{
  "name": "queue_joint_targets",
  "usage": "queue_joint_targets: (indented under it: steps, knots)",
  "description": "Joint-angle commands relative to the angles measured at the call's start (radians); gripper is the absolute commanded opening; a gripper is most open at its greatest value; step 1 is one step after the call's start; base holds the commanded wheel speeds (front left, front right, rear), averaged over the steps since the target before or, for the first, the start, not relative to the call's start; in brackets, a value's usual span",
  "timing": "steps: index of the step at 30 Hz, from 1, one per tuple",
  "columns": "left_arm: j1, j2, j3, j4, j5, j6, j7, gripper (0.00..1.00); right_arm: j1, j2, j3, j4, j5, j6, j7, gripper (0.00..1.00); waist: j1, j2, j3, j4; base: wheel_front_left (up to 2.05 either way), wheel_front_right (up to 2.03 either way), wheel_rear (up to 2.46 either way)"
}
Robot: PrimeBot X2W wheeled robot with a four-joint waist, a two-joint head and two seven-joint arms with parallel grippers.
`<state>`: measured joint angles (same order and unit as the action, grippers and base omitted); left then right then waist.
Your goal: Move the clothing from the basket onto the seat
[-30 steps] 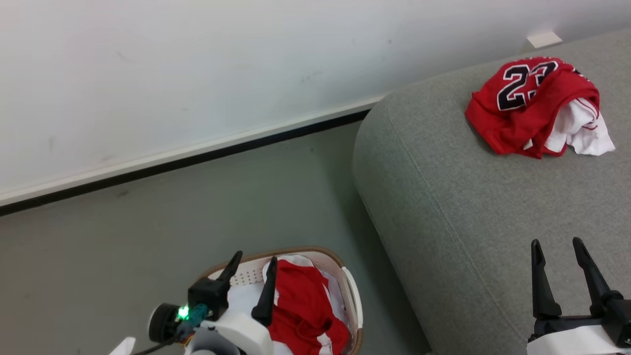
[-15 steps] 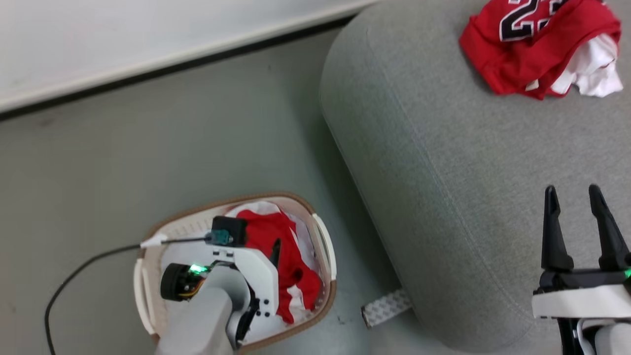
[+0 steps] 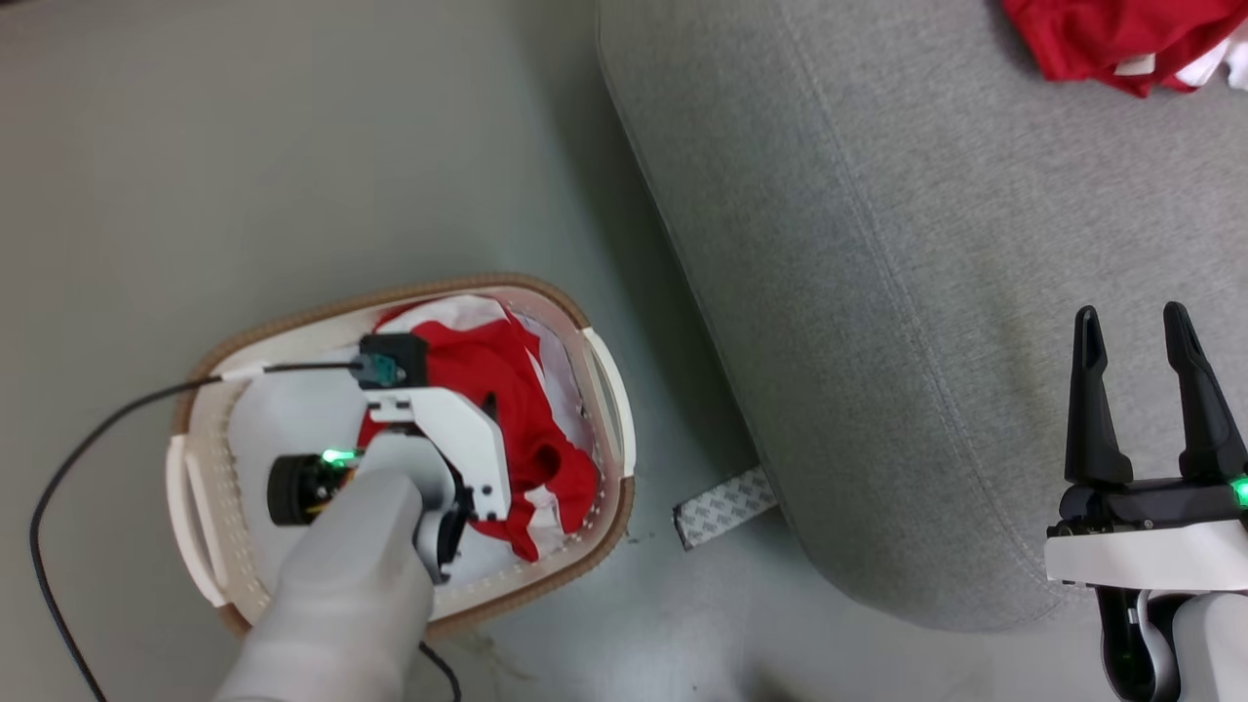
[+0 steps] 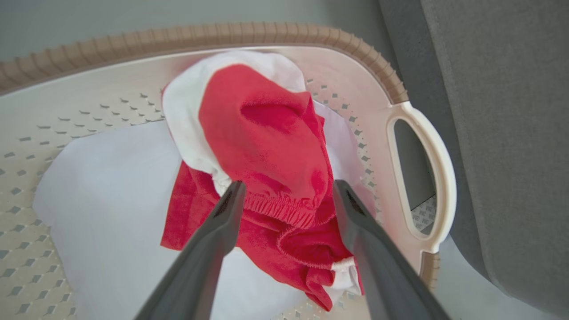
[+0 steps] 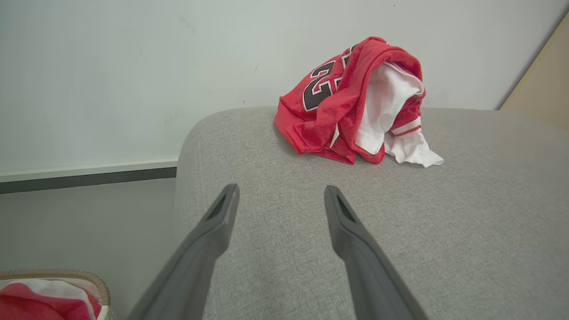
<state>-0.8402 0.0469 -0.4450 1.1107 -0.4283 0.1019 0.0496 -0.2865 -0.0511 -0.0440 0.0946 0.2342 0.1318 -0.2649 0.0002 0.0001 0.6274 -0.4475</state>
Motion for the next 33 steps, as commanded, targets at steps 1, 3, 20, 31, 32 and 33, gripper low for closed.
queue_joint_targets:
  steps: [1, 3, 20, 31, 32, 33]
  knots:
    - [-0.034, 0.009, 0.010, 0.023, -0.014, -0.003, -0.009, 1.00, -0.017, 0.000, 0.003, -0.010, 0.004, -0.002, 0.001, 1.00, -0.0002, -0.0001, 0.057, -0.011, 0.00, 0.00, 0.00]
    - [-0.051, 0.013, 0.010, 0.036, -0.015, -0.006, -0.016, 1.00, -0.022, 0.000, 0.005, -0.013, 0.006, -0.002, 0.001, 1.00, -0.0002, -0.0001, 0.070, -0.012, 0.00, 0.00, 0.00]
    - [-0.204, 0.009, -0.038, 0.142, -0.003, -0.046, -0.095, 1.00, 0.003, 0.000, 0.026, -0.076, -0.044, -0.002, 0.001, 1.00, -0.0002, -0.0001, 0.227, 0.052, 0.08, 0.08, 0.08]
    - [-0.208, 0.006, -0.099, 0.139, -0.025, -0.136, -0.177, 0.00, -0.022, 0.000, 0.047, -0.076, -0.051, -0.002, 0.001, 1.00, -0.0002, -0.0001, 0.226, 0.070, 0.02, 0.02, 0.02]
    - [-0.202, 0.006, -0.103, 0.136, -0.030, -0.141, -0.185, 0.00, -0.025, 0.000, 0.049, -0.072, -0.049, -0.002, 0.001, 1.00, -0.0002, -0.0001, 0.217, 0.073, 0.00, 0.00, 0.00]
    - [-0.197, 0.006, -0.107, 0.131, -0.035, -0.145, -0.191, 0.00, -0.029, 0.000, 0.051, -0.069, -0.050, -0.002, 0.001, 1.00, -0.0002, -0.0001, 0.208, 0.077, 0.00, 0.00, 0.00]
